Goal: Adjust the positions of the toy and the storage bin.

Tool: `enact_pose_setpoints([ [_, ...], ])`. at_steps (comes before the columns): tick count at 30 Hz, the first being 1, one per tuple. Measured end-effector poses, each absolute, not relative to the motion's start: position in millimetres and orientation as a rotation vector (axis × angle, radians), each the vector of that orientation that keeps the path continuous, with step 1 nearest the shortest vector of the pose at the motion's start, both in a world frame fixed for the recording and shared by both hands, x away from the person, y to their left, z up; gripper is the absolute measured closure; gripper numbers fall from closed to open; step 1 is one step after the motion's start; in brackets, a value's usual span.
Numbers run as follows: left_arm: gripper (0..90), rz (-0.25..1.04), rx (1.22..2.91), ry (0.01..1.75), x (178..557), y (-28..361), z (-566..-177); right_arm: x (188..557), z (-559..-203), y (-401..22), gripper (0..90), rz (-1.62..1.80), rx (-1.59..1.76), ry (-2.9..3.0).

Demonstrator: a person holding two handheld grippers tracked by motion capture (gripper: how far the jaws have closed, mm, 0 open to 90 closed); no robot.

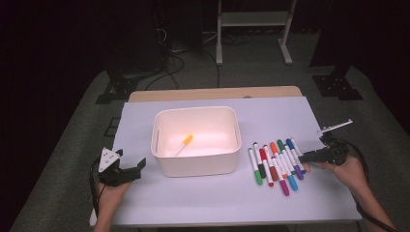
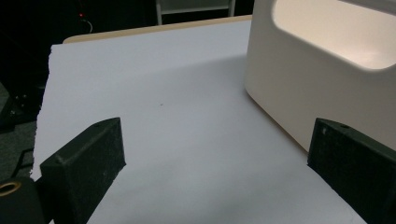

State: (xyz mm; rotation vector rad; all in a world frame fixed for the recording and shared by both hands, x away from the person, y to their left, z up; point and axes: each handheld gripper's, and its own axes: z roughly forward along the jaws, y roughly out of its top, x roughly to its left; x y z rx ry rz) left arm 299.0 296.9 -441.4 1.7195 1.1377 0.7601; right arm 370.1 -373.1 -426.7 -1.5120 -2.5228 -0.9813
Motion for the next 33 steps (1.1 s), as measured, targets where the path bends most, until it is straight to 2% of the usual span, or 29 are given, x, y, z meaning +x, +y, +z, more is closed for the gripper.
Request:
enact_pose_setpoints([
  [13, 2.7, 0.758, 1.716, 1.139, 299, 297, -441, 367, -434, -371, 70.9, -0.885, -1.597, -2.597],
  [33, 2.6, 0.754, 1.705, 1.147, 299, 298, -442, 354, -435, -387, 72.6, -0.901, -1.634, -2.503],
])
